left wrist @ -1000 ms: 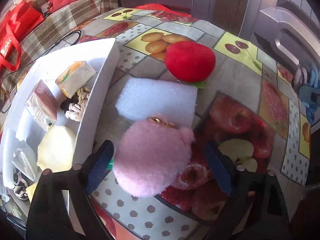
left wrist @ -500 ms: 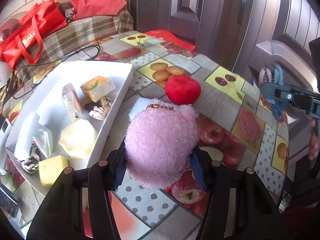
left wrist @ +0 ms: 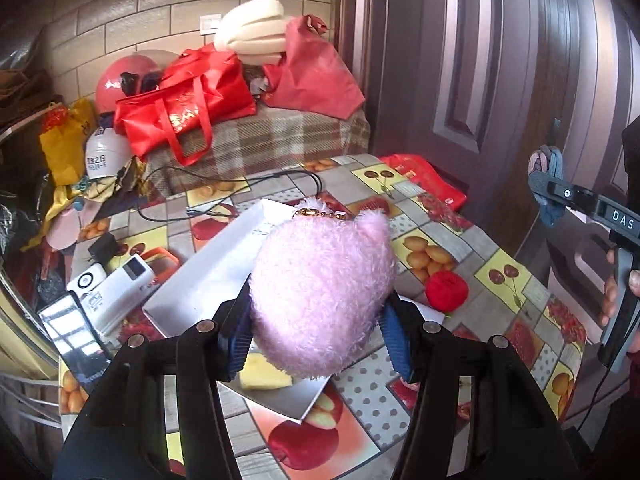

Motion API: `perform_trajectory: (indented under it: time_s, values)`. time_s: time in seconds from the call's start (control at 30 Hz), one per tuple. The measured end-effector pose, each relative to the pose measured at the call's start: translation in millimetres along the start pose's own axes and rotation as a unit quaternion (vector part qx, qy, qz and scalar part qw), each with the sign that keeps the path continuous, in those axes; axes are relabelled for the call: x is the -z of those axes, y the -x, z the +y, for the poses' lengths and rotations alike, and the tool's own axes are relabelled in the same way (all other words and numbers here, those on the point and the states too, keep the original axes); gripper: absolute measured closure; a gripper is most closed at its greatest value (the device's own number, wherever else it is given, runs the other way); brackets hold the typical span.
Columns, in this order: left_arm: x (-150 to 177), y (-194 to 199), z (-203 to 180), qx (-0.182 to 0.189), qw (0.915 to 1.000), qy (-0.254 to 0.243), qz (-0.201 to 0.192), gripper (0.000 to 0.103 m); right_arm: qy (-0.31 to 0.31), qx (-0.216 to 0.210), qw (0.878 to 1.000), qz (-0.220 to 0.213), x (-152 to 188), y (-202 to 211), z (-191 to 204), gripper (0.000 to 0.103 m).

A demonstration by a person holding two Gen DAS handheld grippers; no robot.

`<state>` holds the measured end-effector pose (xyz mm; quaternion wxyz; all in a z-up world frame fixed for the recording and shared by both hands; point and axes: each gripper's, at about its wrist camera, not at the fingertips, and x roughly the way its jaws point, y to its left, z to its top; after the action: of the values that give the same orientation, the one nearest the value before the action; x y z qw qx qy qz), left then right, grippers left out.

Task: Organize soft objects
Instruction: 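Carry the pink ball with left tool over the tray while right tool carries the rope toy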

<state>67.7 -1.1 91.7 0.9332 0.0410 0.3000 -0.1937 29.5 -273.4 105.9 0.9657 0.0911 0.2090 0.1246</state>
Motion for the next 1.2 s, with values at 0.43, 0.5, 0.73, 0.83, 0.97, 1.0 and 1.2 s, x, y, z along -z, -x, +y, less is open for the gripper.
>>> perform_trajectory:
  time_s: [0.43,0.5,0.73,0.83,0.97,1.0,1.2]
  values:
    - [-55.4,27.5,83.0,-0.064,0.9939,0.068,-0.059,0.047,0.022,-0.047,0.998,-0.034,-54.4,-32.4,42.2,0.073]
    - [-57.0,20.7,86.5,-0.072,0.9934,0.07,-0.055,0.047,0.018,-0.052,0.998,-0.029,-53.0,-40.3,43.7,0.073]
    - [-38.9,-36.0,77.0,-0.086,0.9952,0.047,0.001,0.047,0.01,-0.071,0.997,0.031,-31.5,-91.3,52.8,0.073]
    - [-32.3,-54.4,75.3,-0.081,0.9954,0.047,0.017,0.047,0.012,-0.082,0.995,0.054,-21.7,-113.8,61.2,0.073]
    - [-24.6,-80.5,78.3,-0.079,0.9948,0.05,0.04,0.047,0.011,-0.098,0.992,0.085,-8.5,-145.1,72.1,0.073]
    - [-22.2,-87.9,80.3,-0.079,0.9944,0.051,0.047,0.047,0.01,-0.101,0.99,0.093,-4.0,-153.1,74.6,0.073]
    - [-6.0,-131.2,96.6,-0.08,0.9901,0.074,0.088,0.047,0.011,-0.116,0.982,0.147,26.7,-198.0,86.2,0.073]
